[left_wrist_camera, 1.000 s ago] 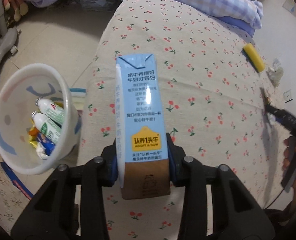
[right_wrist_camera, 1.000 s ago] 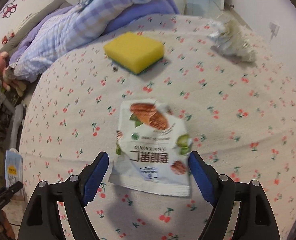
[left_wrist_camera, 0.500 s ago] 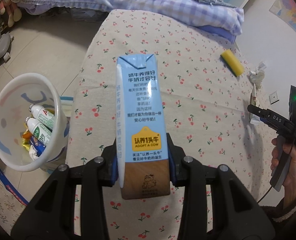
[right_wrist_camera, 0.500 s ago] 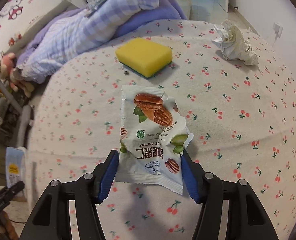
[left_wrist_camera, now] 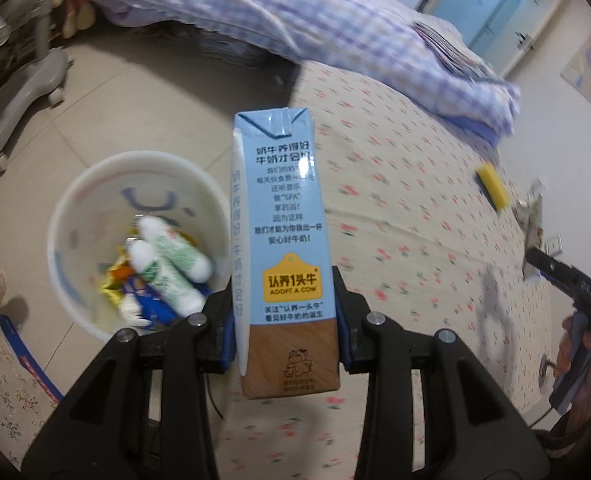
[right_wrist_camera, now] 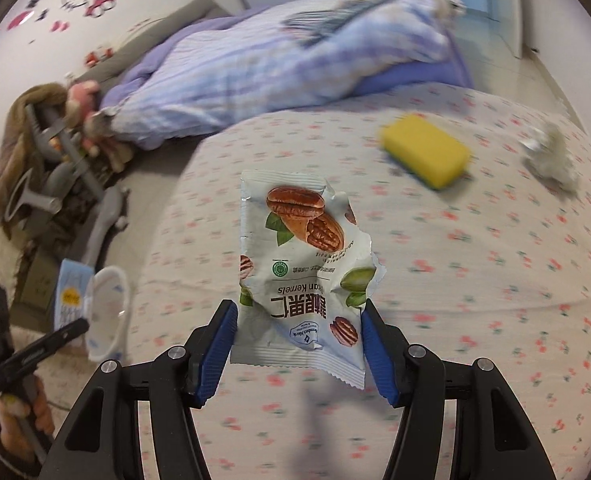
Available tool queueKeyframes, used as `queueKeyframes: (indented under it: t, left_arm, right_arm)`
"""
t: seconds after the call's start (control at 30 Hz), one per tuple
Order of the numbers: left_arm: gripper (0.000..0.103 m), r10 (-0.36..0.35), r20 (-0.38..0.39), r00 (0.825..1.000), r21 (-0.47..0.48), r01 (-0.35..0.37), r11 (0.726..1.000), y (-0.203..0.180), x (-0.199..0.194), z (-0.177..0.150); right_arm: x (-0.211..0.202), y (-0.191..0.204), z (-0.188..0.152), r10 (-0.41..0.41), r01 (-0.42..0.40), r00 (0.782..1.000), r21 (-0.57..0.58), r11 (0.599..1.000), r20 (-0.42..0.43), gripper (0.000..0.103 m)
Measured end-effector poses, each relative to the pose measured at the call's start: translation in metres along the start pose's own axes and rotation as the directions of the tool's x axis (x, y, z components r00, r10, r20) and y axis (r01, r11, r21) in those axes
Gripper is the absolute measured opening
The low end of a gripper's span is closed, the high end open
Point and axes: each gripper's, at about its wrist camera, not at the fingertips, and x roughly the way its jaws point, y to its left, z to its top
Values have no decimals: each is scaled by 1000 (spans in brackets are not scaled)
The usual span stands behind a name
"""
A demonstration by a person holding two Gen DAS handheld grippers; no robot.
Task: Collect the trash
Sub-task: 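Carry the milk carton and pecan wrapper to the wastebasket and open both tools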
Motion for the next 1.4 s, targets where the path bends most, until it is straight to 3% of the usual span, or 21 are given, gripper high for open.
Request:
queueKeyframes:
  t: [0.2,0.5,0.53,0.57,0.6,0.67,0.77,0.87,1.03,1.33,1.4]
  left_arm:
    - [40,29,29,999,-84,-26,996,46,-12,4]
    - [41,59,29,998,-139,-55,989,90,-10,3]
    - [43,59,26,998,-140,-55,989,96,-10,2]
    - [54,61,21,998,-137,-58,989,100,-10,2]
    - [72,74,14,997,-134,-71,988,103,-11,1]
    - [85,117,3,993,-147,-115,982,112,-16,2]
    - [87,147,4,989,-179,-144,973,122,-26,5]
    - [96,208,-13,978,-201,-206,958,133,-32,3]
    - [97,320,-18,947,-159,-319,934,146,-38,-2]
    - [98,356,-29,934,-176,-356,918,162,-43,0]
    - [98,357,-32,933,-178,-357,917,162,-43,0]
  right_arm:
    - [16,65,1,68,-70,997,-95,993,-30,62]
    - [51,144,-5,119,-136,988,-195,971,-97,62]
    - [56,153,-6,123,-143,987,-205,968,-104,62]
    - [61,164,-7,130,-152,985,-218,964,-113,62]
    - [64,171,-8,134,-158,984,-227,961,-120,62]
    - [72,187,-11,141,-171,981,-244,955,-134,62]
    - [84,210,-14,152,-191,976,-267,945,-158,62]
    - [96,231,-18,164,-211,970,-284,935,-181,62]
    - [111,258,-23,180,-240,960,-300,923,-212,63]
    - [140,293,-27,207,-275,948,-292,916,-242,65]
    - [144,297,-26,225,-290,944,-285,914,-241,71]
